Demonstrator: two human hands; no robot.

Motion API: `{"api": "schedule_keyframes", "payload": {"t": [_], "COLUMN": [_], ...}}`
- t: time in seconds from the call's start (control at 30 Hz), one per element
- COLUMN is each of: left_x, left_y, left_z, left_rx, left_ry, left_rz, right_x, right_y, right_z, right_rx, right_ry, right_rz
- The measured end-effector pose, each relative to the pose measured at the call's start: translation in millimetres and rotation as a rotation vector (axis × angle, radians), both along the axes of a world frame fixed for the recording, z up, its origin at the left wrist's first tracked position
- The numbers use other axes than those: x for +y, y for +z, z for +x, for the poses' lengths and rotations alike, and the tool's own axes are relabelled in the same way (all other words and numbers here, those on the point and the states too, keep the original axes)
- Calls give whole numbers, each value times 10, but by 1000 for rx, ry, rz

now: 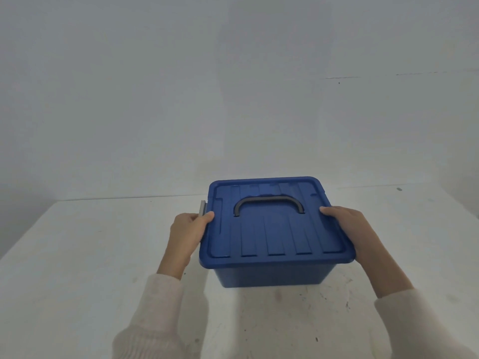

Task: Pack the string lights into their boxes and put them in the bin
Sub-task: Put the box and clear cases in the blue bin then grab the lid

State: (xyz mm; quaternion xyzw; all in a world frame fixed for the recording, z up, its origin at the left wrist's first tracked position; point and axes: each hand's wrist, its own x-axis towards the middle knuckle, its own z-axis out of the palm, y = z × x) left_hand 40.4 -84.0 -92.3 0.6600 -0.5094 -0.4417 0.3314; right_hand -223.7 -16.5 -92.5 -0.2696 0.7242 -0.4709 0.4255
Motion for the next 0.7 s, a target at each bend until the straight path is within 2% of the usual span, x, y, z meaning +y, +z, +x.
{"api": "schedule_keyframes", "payload": {"t": [0.1, 0.17, 0.37, 0.57, 0.7], "left_x": [37, 70, 97, 105, 137], "left_y": [-36, -85, -73, -4, 101], "left_z": [-93, -139, -195, -253, -371], "left_rx": [-374, -510, -675, -883, -1031], "left_ry": [-23, -4, -8, -70, -189], "left_rz": [-209, -296, -369, -345, -350], "right_x": [13, 16, 1, -4, -18], "right_y": [-10, -18, -33, -41, -55], "right_z": [12, 17, 18, 20, 12], "right_rx": [40, 58, 97, 141, 164], "right_ry": [7, 7, 12, 25, 33], "right_rz": [-20, -31, -37, -42, -37]}}
